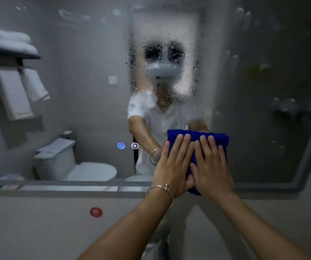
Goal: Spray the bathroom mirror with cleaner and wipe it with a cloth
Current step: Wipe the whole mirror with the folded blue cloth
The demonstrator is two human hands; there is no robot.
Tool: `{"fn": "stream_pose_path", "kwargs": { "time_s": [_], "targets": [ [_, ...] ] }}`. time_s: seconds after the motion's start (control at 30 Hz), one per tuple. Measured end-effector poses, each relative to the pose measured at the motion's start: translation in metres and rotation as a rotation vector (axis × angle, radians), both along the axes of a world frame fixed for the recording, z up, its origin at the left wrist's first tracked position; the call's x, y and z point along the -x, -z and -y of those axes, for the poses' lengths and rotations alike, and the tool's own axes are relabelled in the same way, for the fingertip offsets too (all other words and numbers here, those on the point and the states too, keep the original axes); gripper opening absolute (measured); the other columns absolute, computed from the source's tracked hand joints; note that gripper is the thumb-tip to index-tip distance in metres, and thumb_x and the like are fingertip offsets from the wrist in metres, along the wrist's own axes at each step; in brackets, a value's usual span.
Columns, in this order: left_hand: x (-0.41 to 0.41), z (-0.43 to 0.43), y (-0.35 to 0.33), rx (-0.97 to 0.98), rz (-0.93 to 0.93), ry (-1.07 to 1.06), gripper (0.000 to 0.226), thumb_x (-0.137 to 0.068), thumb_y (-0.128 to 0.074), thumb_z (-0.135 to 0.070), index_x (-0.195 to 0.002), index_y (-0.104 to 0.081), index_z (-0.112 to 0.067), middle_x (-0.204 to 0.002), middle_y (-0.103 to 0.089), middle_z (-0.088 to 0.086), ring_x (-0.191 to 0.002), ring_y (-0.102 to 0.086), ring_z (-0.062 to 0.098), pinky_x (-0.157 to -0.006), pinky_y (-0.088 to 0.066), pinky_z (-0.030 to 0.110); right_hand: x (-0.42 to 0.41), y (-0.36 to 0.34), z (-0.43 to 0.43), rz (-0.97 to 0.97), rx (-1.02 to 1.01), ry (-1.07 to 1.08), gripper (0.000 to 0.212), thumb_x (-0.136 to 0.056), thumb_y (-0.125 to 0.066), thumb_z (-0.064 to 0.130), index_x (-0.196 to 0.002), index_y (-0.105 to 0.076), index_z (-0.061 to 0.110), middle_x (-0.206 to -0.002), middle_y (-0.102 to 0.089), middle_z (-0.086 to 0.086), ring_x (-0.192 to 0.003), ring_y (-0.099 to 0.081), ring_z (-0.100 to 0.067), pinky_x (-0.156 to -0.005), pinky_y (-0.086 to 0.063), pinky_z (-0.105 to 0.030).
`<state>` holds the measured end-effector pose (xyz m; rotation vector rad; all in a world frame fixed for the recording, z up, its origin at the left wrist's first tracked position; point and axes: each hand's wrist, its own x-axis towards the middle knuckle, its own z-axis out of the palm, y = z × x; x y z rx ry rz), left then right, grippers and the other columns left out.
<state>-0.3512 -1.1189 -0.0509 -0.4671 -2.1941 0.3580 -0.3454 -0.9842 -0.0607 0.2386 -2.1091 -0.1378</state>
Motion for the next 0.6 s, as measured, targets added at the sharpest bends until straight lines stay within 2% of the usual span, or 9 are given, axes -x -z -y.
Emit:
{"fn": "stream_pose_path", "kwargs": {
  "time_s": [0.17, 0.23, 0.33, 0.43, 0.6],
  "targets": [
    [0.0, 0.024, -0.024, 0.077, -0.027, 0.024, 0.081, -0.08, -0.036, -0.053, -0.147, -0.013, -0.013, -0.153, -0.006, 0.008, -0.141, -0.003, 0.024, -0.115, -0.006, 0.043, -0.004, -0.019, 0.021, 0.037, 0.101, -0.059, 0.061, -0.091, -0.03, 0.031, -0.142, -0.016, 0.0, -0.147, -0.018, -0.018, -0.138, -0.017, -0.031, -0.107, -0.022, -0.053],
    [0.002, 0.035, -0.05, 0.032, -0.085, 0.007, 0.077, -0.083, -0.027, -0.05, -0.147, -0.006, -0.012, -0.153, 0.001, 0.009, -0.142, 0.001, 0.024, -0.116, -0.006, 0.044, -0.001, -0.046, 0.034, 0.049, 0.126, -0.111, 0.06, -0.092, -0.03, 0.031, -0.142, -0.012, 0.003, -0.15, -0.01, -0.014, -0.14, -0.009, -0.028, -0.11, -0.015, -0.051],
    [0.005, 0.057, -0.1, -0.04, -0.144, 0.008, 0.072, -0.086, -0.015, -0.046, -0.147, 0.001, -0.012, -0.154, 0.006, 0.007, -0.142, 0.005, 0.025, -0.116, -0.002, 0.046, 0.006, -0.099, 0.063, 0.057, 0.166, -0.148, 0.063, -0.096, -0.032, 0.03, -0.144, 0.004, 0.01, -0.154, 0.005, -0.009, -0.14, 0.013, -0.019, -0.114, 0.004, -0.044],
    [0.01, 0.09, -0.141, -0.051, -0.212, -0.045, 0.072, -0.085, -0.014, -0.048, -0.145, 0.004, -0.013, -0.156, -0.001, 0.007, -0.144, 0.0, 0.024, -0.114, 0.0, 0.048, 0.01, -0.145, 0.099, 0.027, 0.168, -0.145, 0.064, -0.097, -0.034, 0.028, -0.147, 0.003, 0.01, -0.158, 0.002, -0.01, -0.139, 0.018, -0.018, -0.113, 0.01, -0.042],
    [0.015, 0.155, -0.149, -0.107, -0.298, 0.011, 0.072, -0.084, -0.026, -0.047, -0.145, -0.021, -0.009, -0.152, -0.02, 0.012, -0.141, -0.016, 0.027, -0.114, -0.009, 0.046, 0.015, -0.159, 0.165, 0.017, 0.115, -0.155, 0.064, -0.096, -0.034, 0.029, -0.149, -0.004, 0.011, -0.158, 0.0, -0.009, -0.144, 0.008, -0.025, -0.114, 0.005, -0.046]
  ]
}}
